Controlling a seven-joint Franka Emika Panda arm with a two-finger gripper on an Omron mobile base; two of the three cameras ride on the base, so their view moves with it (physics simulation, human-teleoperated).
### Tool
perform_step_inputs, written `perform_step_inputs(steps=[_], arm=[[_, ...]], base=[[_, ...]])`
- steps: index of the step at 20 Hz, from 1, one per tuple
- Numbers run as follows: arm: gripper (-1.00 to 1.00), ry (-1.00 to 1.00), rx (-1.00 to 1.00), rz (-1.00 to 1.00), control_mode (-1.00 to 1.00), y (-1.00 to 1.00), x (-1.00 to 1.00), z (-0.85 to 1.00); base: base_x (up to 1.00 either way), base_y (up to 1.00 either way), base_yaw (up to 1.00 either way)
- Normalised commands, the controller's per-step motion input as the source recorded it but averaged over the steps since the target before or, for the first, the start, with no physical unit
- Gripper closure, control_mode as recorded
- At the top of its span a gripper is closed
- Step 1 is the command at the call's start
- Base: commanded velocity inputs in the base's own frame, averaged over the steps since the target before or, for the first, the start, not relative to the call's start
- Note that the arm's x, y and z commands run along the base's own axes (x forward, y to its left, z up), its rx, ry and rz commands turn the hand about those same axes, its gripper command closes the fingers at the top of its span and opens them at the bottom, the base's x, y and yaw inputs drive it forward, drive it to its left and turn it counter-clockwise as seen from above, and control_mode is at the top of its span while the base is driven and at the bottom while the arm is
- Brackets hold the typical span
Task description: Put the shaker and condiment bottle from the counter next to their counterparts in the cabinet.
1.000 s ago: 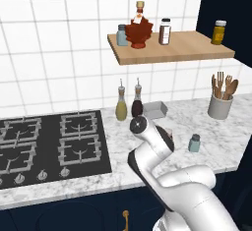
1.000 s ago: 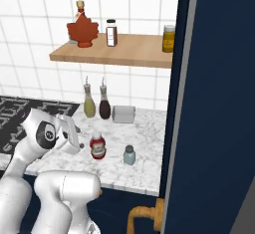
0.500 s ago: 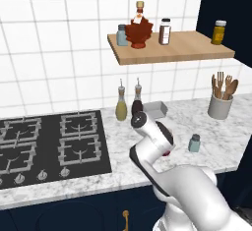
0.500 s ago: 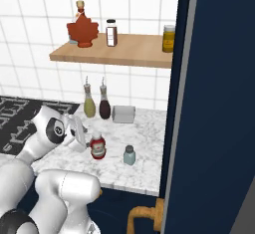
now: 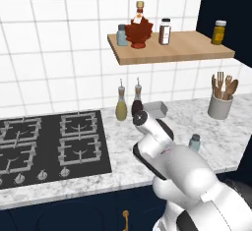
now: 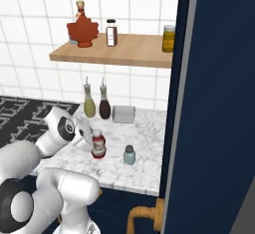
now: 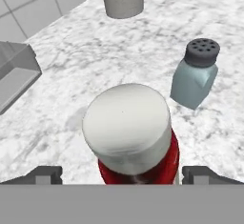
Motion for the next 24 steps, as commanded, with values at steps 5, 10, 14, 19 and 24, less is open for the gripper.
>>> perform_step_inputs(steps=[5, 10, 14, 19, 24], arm=[[-1.00, 0.00, 0.00, 0.00, -1.00, -0.19, 0.15, -0.54], [1.00, 0.01, -0.01, 0.00, -1.00, -0.13, 0.01, -0.30], [1.00, 0.00, 0.00, 0.00, -1.00, 0.00, 0.00, 0.00], [1.00, -0.05, 0.09, 0.00, -1.00, 0.00, 0.00, 0.35], [1.00, -0.16, 0.15, 0.05, -1.00, 0.00, -0.07, 0.52]], base=[[0.00, 0.00, 0.00], [0.00, 0.00, 0.00], [0.00, 0.00, 0.00], [0.00, 0.00, 0.00], [0.00, 0.00, 0.00]])
